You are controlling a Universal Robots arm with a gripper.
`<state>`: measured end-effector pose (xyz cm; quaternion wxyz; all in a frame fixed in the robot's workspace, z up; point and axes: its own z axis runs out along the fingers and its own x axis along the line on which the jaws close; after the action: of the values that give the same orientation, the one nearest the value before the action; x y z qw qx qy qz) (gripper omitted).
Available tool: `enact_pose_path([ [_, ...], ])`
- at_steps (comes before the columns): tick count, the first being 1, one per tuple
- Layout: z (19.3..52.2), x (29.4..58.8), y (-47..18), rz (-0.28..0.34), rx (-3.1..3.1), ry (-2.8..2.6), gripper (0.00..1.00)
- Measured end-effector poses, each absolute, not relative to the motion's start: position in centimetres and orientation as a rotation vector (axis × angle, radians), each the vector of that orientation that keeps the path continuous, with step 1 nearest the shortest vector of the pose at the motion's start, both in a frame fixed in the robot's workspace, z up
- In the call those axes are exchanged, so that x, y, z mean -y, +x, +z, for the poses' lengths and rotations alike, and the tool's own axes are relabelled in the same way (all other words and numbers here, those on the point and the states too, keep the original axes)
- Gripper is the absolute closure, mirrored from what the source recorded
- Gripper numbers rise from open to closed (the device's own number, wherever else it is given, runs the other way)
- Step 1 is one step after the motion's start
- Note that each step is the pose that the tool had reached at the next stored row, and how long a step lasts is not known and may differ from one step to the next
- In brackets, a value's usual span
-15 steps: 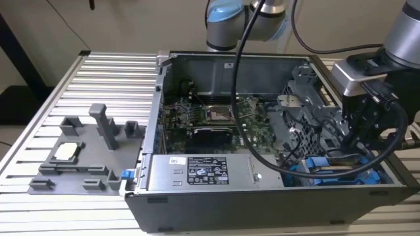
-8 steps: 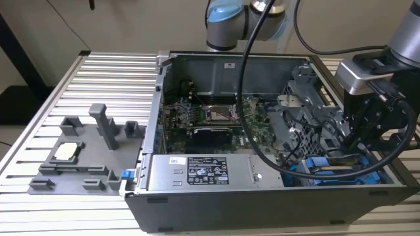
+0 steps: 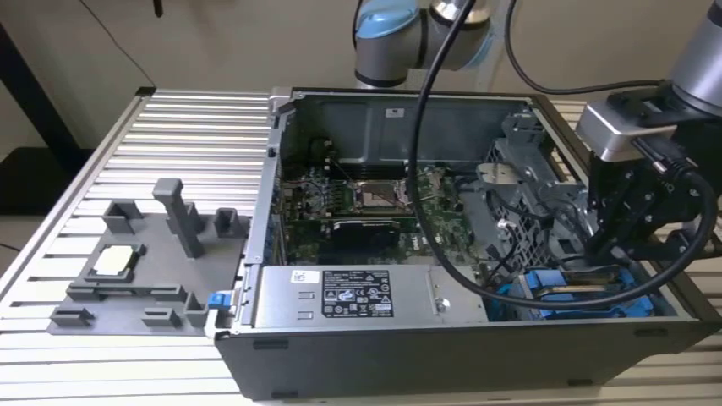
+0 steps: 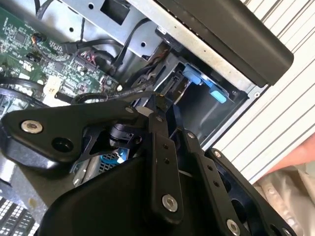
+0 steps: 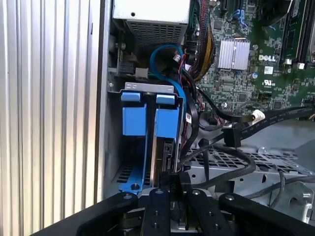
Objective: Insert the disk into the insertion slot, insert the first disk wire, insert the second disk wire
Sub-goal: 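Insert the first disk wire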
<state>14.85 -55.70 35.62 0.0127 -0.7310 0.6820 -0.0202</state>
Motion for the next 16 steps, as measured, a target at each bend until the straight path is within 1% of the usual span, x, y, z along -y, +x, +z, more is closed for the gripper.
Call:
enact_pose_path([
  [3,35.5,55.7,14.9,-0.022,-2.147,-2.293,0.81],
  [13,35.1,55.7,15.7,0.011,-2.154,-2.277,0.81],
  [16,35.1,55.7,16.3,0.041,-2.166,-2.290,0.81],
])
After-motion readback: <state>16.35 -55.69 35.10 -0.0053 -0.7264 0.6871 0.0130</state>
